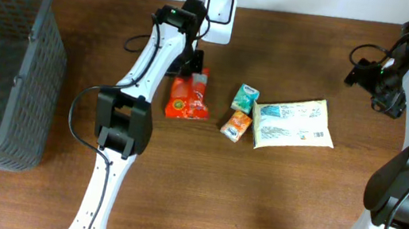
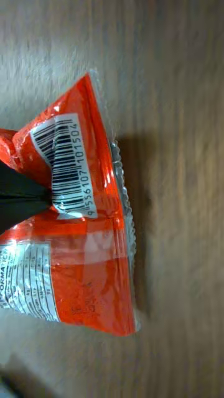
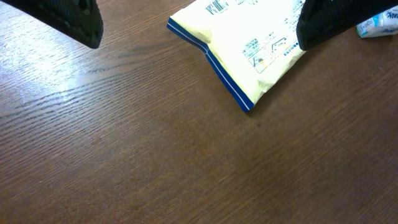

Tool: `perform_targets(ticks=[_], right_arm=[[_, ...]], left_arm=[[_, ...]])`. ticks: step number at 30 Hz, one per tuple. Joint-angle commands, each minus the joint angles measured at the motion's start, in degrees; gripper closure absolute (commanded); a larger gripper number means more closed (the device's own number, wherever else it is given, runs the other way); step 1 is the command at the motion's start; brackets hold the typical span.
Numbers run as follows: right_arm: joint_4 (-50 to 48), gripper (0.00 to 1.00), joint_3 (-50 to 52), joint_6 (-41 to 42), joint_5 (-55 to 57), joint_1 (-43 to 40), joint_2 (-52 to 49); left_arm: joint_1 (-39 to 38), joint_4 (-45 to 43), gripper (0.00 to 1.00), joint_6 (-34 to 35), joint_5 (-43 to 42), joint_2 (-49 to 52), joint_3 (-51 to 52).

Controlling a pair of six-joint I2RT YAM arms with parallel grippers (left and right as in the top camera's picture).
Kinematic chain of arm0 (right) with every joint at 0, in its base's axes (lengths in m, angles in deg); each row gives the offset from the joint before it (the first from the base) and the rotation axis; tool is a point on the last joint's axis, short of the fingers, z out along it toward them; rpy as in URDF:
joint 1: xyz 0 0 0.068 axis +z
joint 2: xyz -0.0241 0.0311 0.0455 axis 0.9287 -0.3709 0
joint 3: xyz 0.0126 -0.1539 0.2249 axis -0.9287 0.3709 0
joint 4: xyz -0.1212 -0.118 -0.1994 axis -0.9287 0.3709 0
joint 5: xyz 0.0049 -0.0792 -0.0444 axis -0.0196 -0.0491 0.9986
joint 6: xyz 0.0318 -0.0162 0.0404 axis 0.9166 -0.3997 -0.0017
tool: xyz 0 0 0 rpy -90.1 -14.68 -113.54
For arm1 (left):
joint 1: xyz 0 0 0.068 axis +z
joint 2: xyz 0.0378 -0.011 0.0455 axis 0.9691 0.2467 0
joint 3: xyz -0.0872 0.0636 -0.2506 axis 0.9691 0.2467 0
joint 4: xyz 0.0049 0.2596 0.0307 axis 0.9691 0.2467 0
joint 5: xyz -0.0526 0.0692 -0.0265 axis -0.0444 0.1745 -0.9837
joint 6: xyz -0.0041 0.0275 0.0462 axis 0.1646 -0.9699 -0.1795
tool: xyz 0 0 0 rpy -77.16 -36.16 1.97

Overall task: Scan the item barcode
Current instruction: 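Lower the red bag onto the table, release, and raise the left arm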

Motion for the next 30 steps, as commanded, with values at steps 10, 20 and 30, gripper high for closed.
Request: perform_targets(ticks=[10,20,30], right_arm=[[0.0,0.01,-0.6,0.0,0.7,0.0,0.2],[0.0,0.01,-0.6,0.1,0.7,0.0,0.2],[0.0,0.01,-0.6,0.1,0.7,0.0,0.2]], left_arm=[[-2.0,17.2,1.0,-0.7,-3.4,1.7,-16.0],[-6.3,14.5,0.95,-0.7,-1.7,1.8,-3.8],[-0.2,17.2,0.66,-0.8,0.6,1.7,-22.7]])
